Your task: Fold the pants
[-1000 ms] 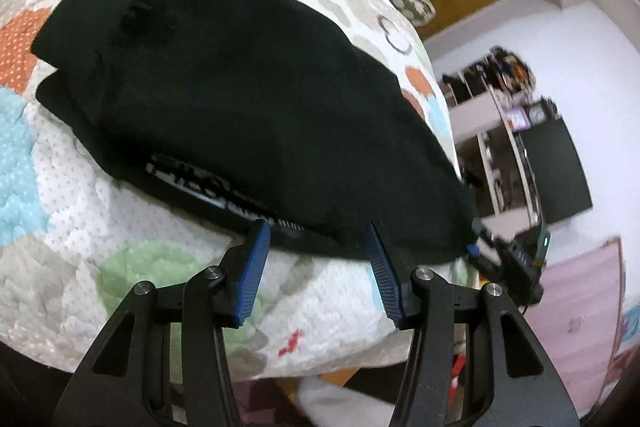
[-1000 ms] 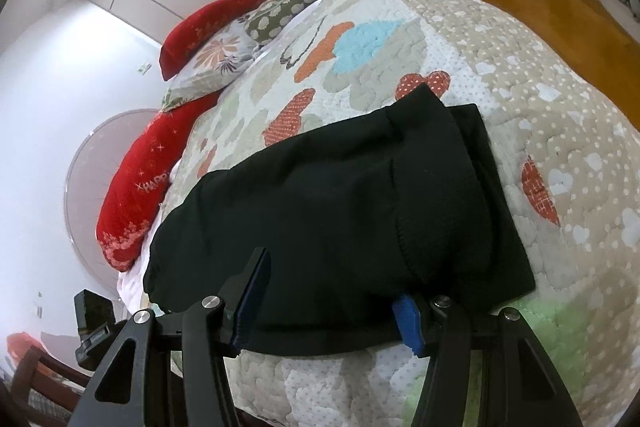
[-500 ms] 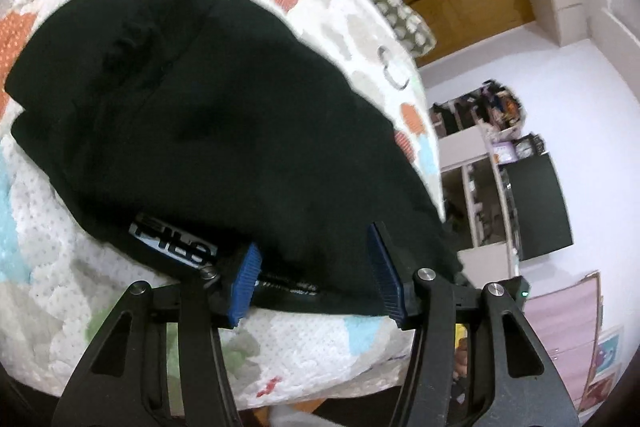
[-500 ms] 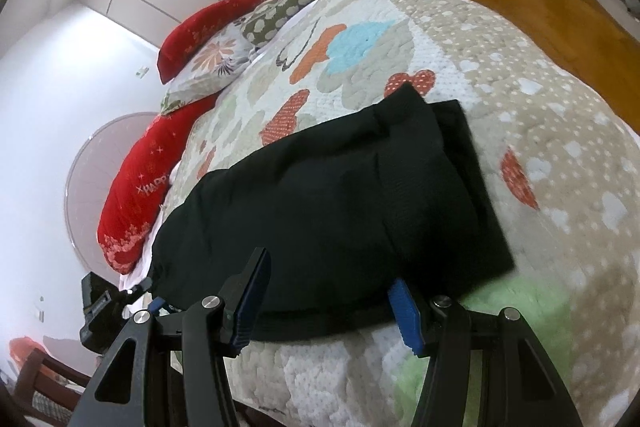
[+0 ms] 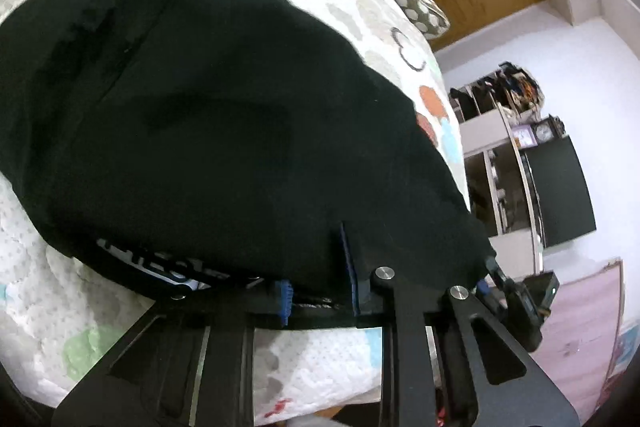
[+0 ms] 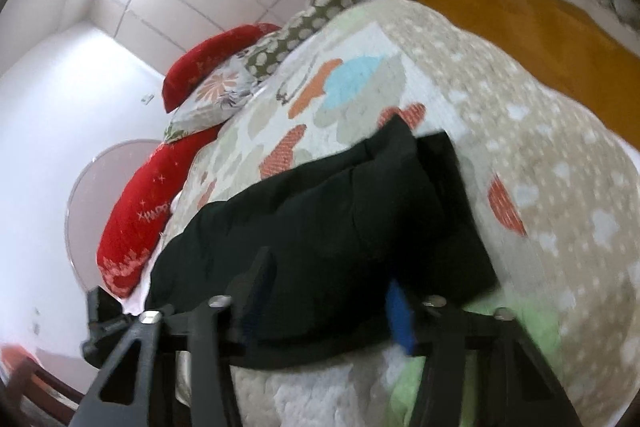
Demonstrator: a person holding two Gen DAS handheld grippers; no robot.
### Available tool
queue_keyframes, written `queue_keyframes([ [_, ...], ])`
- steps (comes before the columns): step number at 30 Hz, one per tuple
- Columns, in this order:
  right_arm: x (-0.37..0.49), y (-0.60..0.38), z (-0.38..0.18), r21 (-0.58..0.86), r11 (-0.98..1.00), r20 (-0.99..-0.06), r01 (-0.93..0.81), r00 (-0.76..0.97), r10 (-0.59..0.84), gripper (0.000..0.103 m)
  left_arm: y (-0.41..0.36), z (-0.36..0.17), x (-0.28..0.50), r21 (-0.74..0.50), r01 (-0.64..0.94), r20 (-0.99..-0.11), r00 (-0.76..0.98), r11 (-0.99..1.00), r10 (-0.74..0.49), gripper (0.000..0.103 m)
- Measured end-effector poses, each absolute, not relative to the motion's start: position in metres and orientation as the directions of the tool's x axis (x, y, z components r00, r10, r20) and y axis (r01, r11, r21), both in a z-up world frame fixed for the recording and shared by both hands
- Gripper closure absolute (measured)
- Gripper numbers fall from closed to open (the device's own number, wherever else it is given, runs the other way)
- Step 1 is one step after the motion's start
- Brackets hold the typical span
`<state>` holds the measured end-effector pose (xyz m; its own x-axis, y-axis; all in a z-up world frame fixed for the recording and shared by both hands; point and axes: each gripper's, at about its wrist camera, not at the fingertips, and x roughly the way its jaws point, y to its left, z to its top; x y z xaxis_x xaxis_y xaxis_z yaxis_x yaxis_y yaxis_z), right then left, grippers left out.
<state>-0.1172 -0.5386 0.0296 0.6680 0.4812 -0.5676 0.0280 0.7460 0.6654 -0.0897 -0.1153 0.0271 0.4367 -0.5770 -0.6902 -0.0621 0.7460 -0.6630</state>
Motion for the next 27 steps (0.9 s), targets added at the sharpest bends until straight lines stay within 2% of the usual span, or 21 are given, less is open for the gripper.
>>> queue_keyframes([
  [1,-0.117,-0.538,0.031,0.652,0.758,-0.567,0.017,0.675,0.473,0.084,-0.117,0.031,-0.091,-0.662,-0.050,-0.686,0.441,0.748,-0.578,0.089],
  [5,-0.129,-0.541,0.045,0.635,0.772,-0.554,-0.003,0.694,0.459,0.092,-0.122,0.051,-0.104,-0.664,0.025,-0.661,0.448,0.747,-0.602,0.092],
  [10,-0.160,-0.547,0.071,0.598,0.801,-0.541,-0.022,0.727,0.423,0.093,-0.134,0.063,-0.122,-0.640,0.095,-0.672,0.413,0.763,-0.615,0.092],
  [14,-0.156,-0.547,0.054,0.568,0.823,-0.620,0.026,0.671,0.406,0.093,-0.128,0.029,-0.112,-0.601,0.012,-0.735,0.385,0.799,-0.558,0.093],
  [18,-0.152,-0.545,0.059,0.559,0.827,-0.646,0.062,0.657,0.388,0.091,-0.121,0.023,-0.114,-0.631,-0.032,-0.722,0.387,0.775,-0.573,0.092],
  [19,-0.150,-0.545,0.064,0.566,0.822,-0.640,0.064,0.662,0.390,0.088,-0.121,0.030,-0.118,-0.599,-0.014,-0.739,0.396,0.801,-0.545,0.090],
  [21,-0.144,-0.538,0.076,0.584,0.811,-0.607,0.025,0.676,0.417,0.073,-0.122,0.044,-0.124,-0.535,0.023,-0.760,0.423,0.844,-0.493,0.088],
  [22,-0.139,-0.528,0.084,0.579,0.815,-0.591,-0.013,0.681,0.431,0.051,-0.121,0.054,-0.128,-0.507,0.044,-0.760,0.447,0.861,-0.471,0.086],
  [23,-0.134,-0.519,0.088,0.572,0.819,-0.581,-0.041,0.684,0.440,0.037,-0.119,0.064,-0.132,-0.484,0.061,-0.754,0.476,0.873,-0.452,0.082],
  [27,-0.101,-0.466,0.100,0.532,0.829,-0.580,-0.172,0.640,0.505,0.036,-0.092,0.085,-0.132,-0.462,0.021,-0.721,0.573,0.887,-0.389,0.080],
])
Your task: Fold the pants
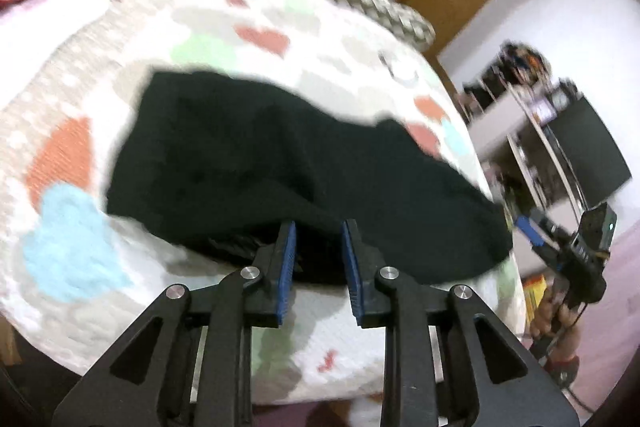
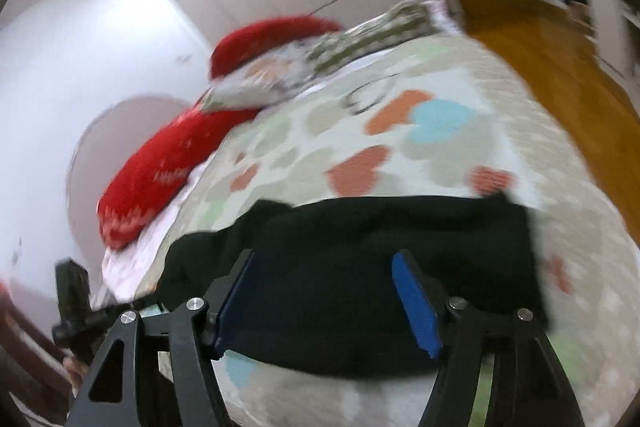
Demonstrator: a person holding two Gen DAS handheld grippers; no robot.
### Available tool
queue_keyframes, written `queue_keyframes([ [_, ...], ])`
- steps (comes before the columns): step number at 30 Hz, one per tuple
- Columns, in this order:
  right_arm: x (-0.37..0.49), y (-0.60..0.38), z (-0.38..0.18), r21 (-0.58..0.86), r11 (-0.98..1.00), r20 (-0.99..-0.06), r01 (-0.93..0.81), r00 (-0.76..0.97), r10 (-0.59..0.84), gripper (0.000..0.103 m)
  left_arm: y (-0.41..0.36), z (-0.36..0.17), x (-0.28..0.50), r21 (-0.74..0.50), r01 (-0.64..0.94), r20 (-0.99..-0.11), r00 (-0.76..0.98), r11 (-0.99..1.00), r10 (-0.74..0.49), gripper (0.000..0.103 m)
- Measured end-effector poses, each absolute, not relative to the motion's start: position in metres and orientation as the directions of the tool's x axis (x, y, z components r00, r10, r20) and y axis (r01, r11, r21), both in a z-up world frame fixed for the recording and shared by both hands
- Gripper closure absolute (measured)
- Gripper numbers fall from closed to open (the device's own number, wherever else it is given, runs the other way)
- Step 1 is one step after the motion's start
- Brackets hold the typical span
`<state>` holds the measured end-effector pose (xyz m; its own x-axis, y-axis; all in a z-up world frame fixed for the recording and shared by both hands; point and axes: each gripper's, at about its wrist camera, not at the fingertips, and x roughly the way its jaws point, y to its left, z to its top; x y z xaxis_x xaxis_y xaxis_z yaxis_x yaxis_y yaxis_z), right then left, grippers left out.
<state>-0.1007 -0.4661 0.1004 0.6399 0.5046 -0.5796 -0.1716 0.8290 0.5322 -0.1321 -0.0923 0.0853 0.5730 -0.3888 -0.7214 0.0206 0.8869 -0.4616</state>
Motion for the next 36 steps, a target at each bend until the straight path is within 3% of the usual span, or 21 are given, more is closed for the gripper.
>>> queue_keyframes([
  [6,-0.014,-0.372,0.091,0.518,0.803,-0.617,-0.296,0.521,0.590,0.036,-0.064,0.089,-0.103,-0.399,-0.102,-0.736,0.628,0.911,-0.252,0.078],
  [11,0.026,-0.303,0.066,0.518,0.762,-0.651,-0.389,0.398,0.646,0.036,-0.062,0.069,-0.069,-0.368,-0.100,-0.759,0.606,0.924,-0.237,0.078],
  [15,0.046,-0.282,0.040,0.411,0.834,-0.730,-0.369,0.415,0.544,0.036,-0.056,0.031,-0.041,-0.307,-0.152,-0.827,0.531,0.940,-0.184,0.078],
  [17,0.057,-0.293,0.028,0.317,0.907,-0.766,-0.276,0.489,0.417,0.036,-0.049,0.024,-0.037,-0.337,-0.153,-0.816,0.540,0.929,-0.208,0.078],
  [20,0.060,-0.317,0.022,0.443,0.868,-0.722,-0.225,0.485,0.494,0.038,-0.044,0.025,-0.039,-0.369,-0.155,-0.806,0.544,0.916,-0.233,0.078],
  [26,0.008,-0.352,0.051,0.421,0.878,-0.707,-0.229,0.524,0.476,0.038,-0.055,0.051,-0.063,-0.325,-0.152,-0.790,0.586,0.933,-0.180,0.078],
  [29,-0.027,-0.369,0.059,0.399,0.886,-0.710,-0.234,0.533,0.461,0.038,-0.064,0.057,-0.072,-0.344,-0.113,-0.771,0.600,0.932,-0.212,0.078],
  [33,-0.067,-0.423,0.045,0.334,0.931,-0.742,-0.147,0.569,0.356,0.038,-0.076,0.034,-0.069,-0.284,-0.122,-0.824,0.539,0.951,-0.177,0.078],
  [34,-0.073,-0.444,0.037,0.313,0.945,-0.758,-0.093,0.575,0.308,0.042,-0.076,0.031,-0.069,-0.283,-0.124,-0.823,0.541,0.951,-0.175,0.078],
  [35,-0.084,-0.471,0.032,0.348,0.936,-0.746,-0.058,0.588,0.314,0.057,-0.075,0.031,-0.071,-0.286,-0.123,-0.817,0.549,0.950,-0.175,0.078],
  [36,-0.091,-0.489,0.033,0.392,0.919,-0.733,-0.034,0.592,0.334,0.058,-0.075,0.033,-0.071,-0.288,-0.125,-0.818,0.548,0.949,-0.176,0.078],
])
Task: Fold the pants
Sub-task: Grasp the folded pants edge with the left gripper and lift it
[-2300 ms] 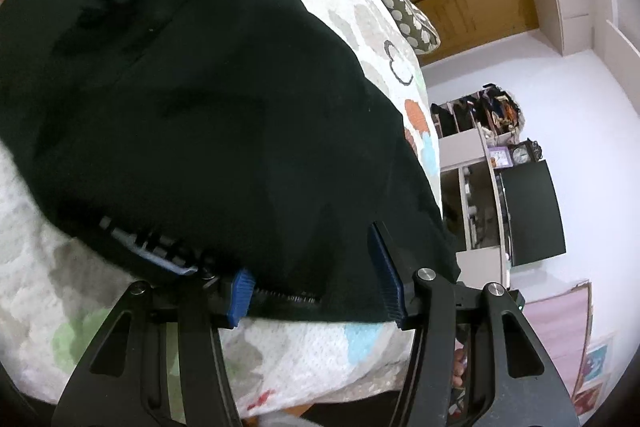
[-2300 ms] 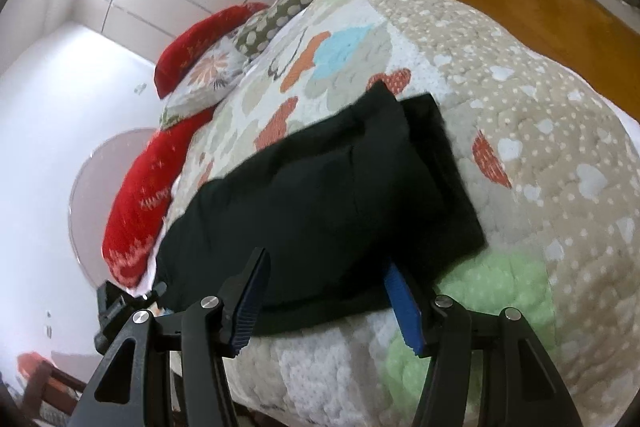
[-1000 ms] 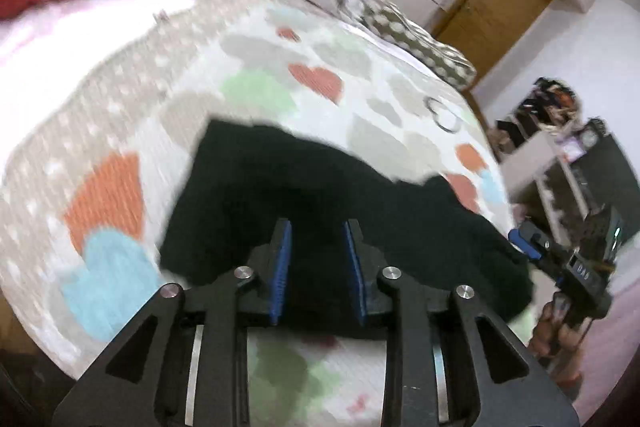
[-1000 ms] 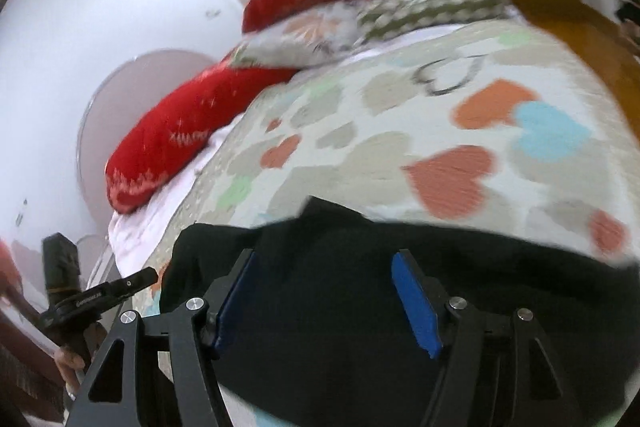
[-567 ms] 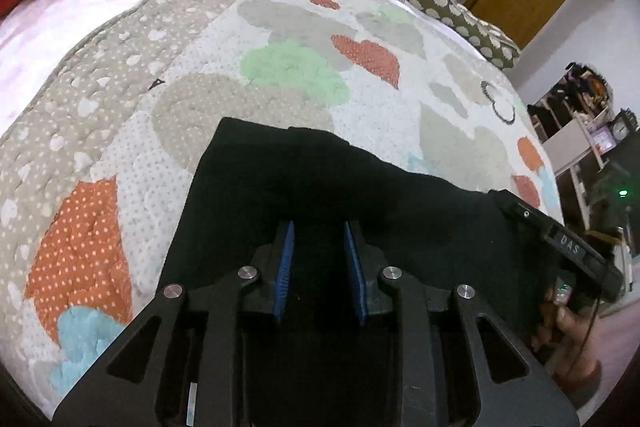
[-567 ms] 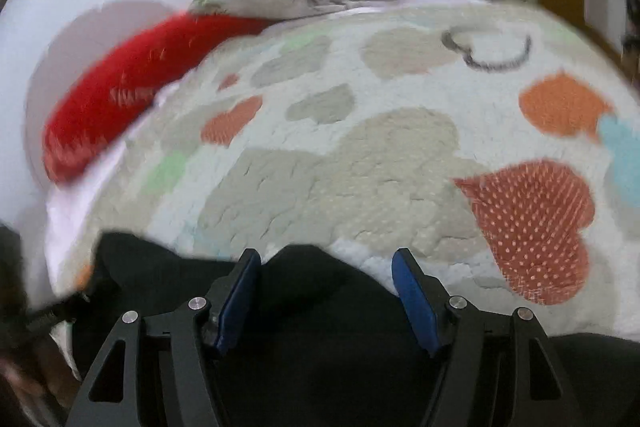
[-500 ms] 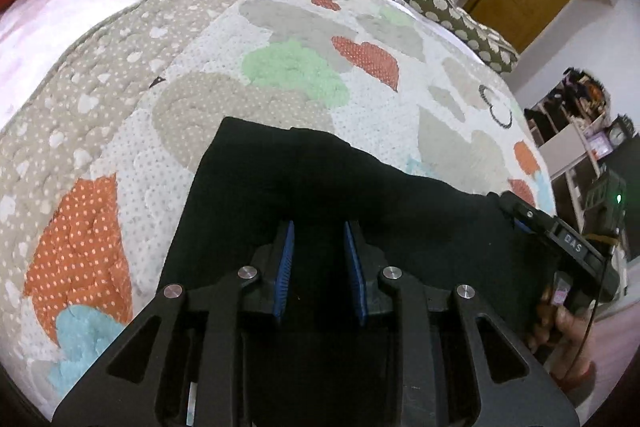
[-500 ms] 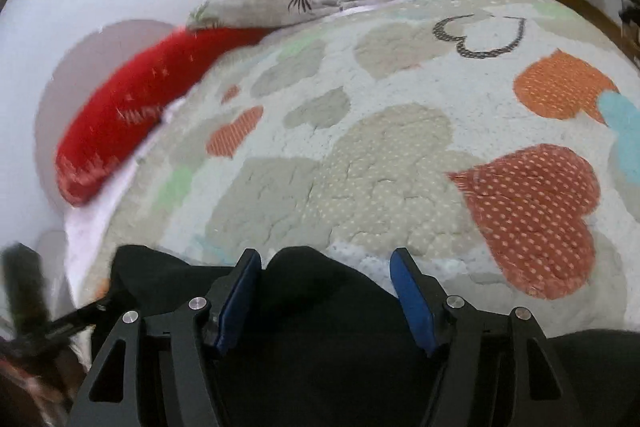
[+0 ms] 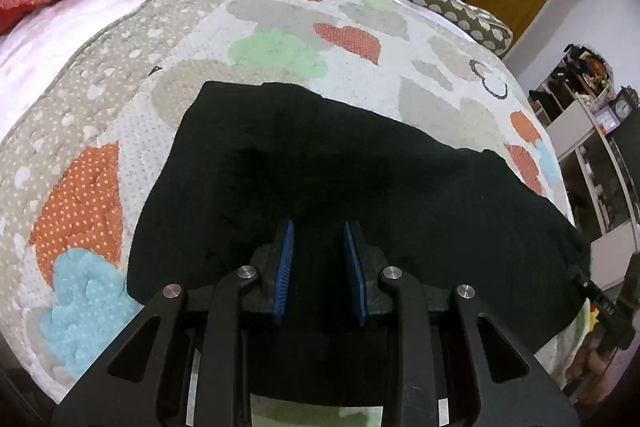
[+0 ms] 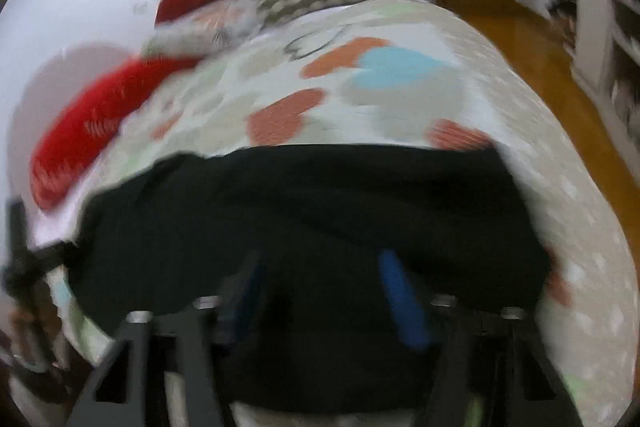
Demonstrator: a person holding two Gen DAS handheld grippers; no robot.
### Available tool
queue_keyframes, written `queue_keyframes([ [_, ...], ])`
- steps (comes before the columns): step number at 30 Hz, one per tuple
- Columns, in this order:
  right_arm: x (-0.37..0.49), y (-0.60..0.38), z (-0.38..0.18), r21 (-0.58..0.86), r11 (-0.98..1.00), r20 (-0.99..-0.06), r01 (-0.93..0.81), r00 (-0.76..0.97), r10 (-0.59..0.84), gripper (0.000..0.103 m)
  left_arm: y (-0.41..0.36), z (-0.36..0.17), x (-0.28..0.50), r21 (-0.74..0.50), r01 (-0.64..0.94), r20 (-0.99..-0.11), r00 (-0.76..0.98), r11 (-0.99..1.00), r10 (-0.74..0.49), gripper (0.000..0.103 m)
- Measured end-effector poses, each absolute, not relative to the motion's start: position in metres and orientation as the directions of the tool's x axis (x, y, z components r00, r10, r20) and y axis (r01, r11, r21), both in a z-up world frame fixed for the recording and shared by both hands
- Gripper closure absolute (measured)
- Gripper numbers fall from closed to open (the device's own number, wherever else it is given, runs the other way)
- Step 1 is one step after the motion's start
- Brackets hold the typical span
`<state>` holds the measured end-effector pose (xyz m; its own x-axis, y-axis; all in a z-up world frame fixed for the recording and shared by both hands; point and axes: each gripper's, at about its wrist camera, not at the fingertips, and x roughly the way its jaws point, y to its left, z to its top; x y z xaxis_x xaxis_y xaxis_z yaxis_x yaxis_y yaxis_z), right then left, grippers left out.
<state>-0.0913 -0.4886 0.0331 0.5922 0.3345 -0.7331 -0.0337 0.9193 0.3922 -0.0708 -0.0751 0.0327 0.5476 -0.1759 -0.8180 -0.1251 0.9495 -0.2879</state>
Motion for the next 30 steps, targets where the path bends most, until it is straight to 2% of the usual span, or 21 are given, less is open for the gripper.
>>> queue_keyframes([
  [3,-0.108,-0.517,0.047,0.429,0.903,-0.721,0.006,0.606,0.337,0.056,-0.075,0.042,-0.072,-0.301,-0.137,-0.817,0.548,0.944,-0.181,0.078],
  [6,-0.119,-0.536,0.065,0.402,0.913,-0.714,0.071,0.648,0.264,0.052,-0.086,0.055,-0.075,-0.304,-0.112,-0.801,0.568,0.946,-0.190,0.078],
  [7,-0.120,-0.541,0.068,0.396,0.914,-0.712,0.086,0.657,0.247,0.047,-0.093,0.061,-0.076,-0.303,-0.090,-0.794,0.574,0.949,-0.199,0.078],
  [8,-0.120,-0.546,0.071,0.387,0.916,-0.708,0.107,0.671,0.221,0.038,-0.099,0.064,-0.076,-0.305,-0.071,-0.789,0.578,0.950,-0.210,0.078],
  [10,-0.115,-0.549,0.071,0.349,0.927,-0.709,0.138,0.686,0.165,0.031,-0.113,0.068,-0.074,-0.306,-0.030,-0.783,0.577,0.952,-0.233,0.078],
  [13,-0.097,-0.547,0.062,0.286,0.948,-0.734,0.139,0.668,0.123,0.033,-0.140,0.066,-0.067,-0.298,0.029,-0.790,0.553,0.954,-0.264,0.078],
  [14,-0.087,-0.545,0.057,0.282,0.952,-0.745,0.120,0.653,0.139,0.047,-0.148,0.064,-0.065,-0.290,0.041,-0.797,0.543,0.956,-0.266,0.078],
  [16,-0.077,-0.541,0.050,0.227,0.966,-0.763,0.125,0.640,0.097,0.061,-0.163,0.059,-0.061,-0.272,0.072,-0.806,0.529,0.960,-0.267,0.078],
  [18,-0.069,-0.541,0.041,0.169,0.973,-0.771,0.159,0.636,0.030,0.061,-0.177,0.051,-0.057,-0.246,0.093,-0.817,0.516,0.965,-0.258,0.078],
  [22,-0.063,-0.548,0.035,0.190,0.962,-0.767,0.196,0.641,0.021,0.058,-0.194,0.033,-0.046,-0.189,0.098,-0.840,0.500,0.977,-0.213,0.078],
  [26,-0.073,-0.551,0.049,0.215,0.950,-0.775,0.225,0.631,0.026,0.055,-0.202,0.033,-0.042,-0.152,0.103,-0.837,0.515,0.983,-0.184,0.078],
  [30,-0.092,-0.538,0.069,0.215,0.961,-0.753,0.176,0.656,0.049,0.055,-0.203,0.035,-0.044,-0.153,0.108,-0.836,0.517,0.982,-0.187,0.078],
])
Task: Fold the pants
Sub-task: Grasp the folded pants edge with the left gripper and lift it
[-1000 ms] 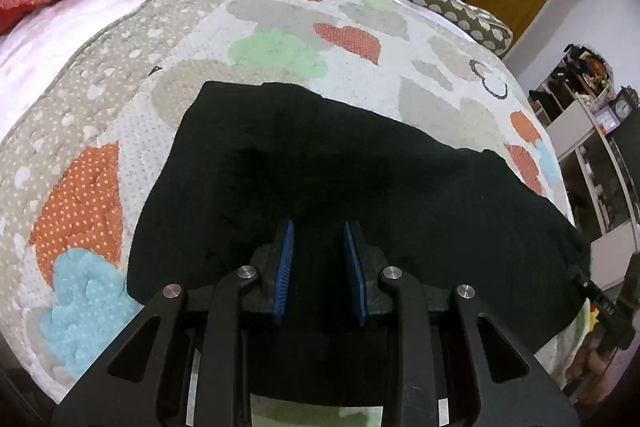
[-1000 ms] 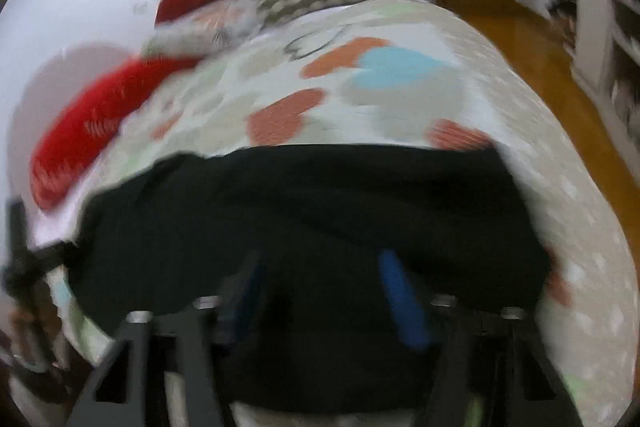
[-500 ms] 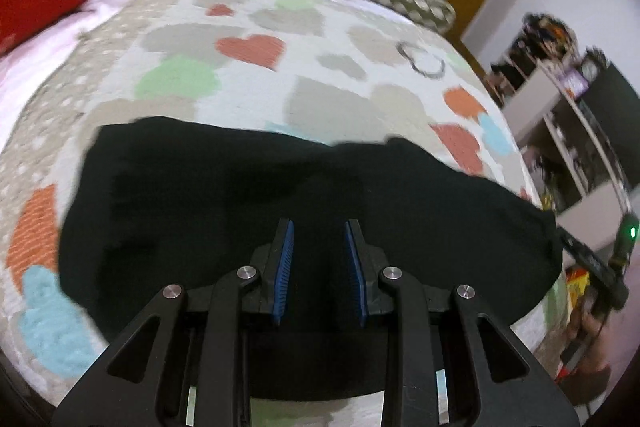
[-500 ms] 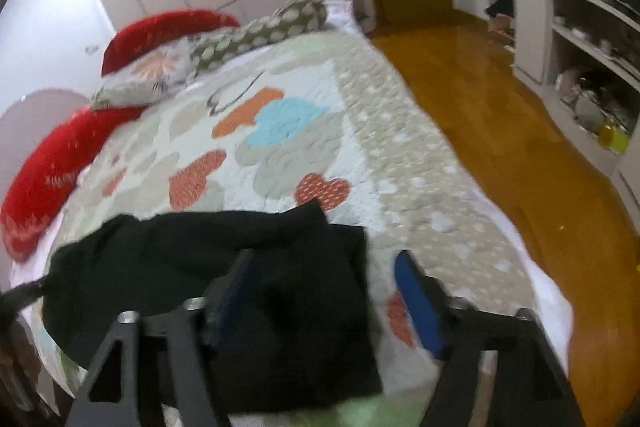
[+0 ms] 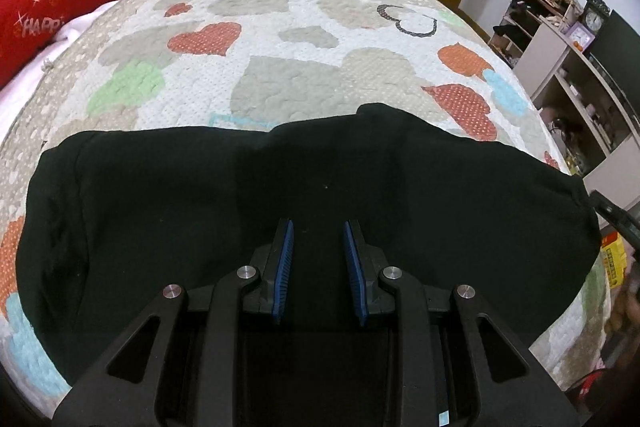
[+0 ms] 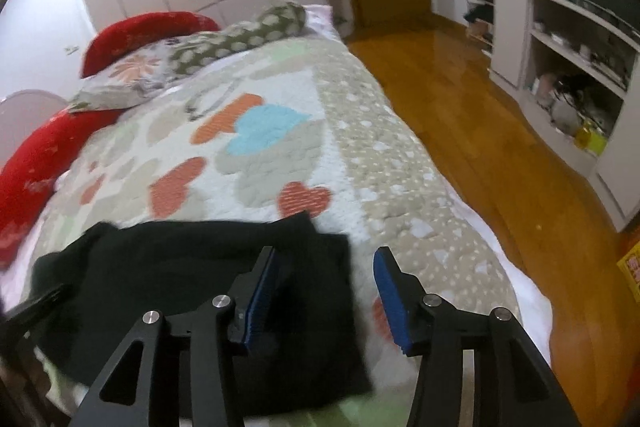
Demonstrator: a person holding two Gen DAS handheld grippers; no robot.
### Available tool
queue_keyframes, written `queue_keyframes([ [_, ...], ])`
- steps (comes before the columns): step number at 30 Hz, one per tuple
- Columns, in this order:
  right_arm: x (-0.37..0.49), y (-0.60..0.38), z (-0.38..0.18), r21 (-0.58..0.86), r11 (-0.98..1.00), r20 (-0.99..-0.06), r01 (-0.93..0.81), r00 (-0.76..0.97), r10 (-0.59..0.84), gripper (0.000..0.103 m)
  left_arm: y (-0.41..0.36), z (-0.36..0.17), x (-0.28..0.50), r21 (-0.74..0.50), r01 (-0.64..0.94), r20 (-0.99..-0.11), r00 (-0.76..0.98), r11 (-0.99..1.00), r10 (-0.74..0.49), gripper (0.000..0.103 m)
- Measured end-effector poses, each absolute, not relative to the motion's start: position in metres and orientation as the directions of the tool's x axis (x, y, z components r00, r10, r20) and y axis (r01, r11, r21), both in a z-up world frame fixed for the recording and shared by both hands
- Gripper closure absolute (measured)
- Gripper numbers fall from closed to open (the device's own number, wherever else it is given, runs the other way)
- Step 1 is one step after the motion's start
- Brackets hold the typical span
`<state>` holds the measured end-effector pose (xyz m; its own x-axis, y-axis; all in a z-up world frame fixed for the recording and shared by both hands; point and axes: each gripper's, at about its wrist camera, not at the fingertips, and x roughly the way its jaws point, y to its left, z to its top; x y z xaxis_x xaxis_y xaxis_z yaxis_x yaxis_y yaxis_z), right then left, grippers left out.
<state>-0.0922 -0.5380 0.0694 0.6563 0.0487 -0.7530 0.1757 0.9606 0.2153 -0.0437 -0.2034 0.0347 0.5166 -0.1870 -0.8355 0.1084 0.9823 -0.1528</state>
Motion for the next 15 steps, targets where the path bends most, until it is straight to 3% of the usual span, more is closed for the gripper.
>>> queue_keyframes([
  [7,-0.122,-0.498,0.076,0.242,0.970,-0.738,0.017,0.653,0.173,0.053,-0.205,0.038,-0.050,-0.150,0.108,-0.834,0.520,0.983,-0.184,0.078],
  [15,-0.123,-0.491,0.051,0.232,0.973,-0.787,0.018,0.591,0.177,0.053,-0.208,0.044,-0.059,-0.154,0.124,-0.836,0.512,0.980,-0.196,0.078],
])
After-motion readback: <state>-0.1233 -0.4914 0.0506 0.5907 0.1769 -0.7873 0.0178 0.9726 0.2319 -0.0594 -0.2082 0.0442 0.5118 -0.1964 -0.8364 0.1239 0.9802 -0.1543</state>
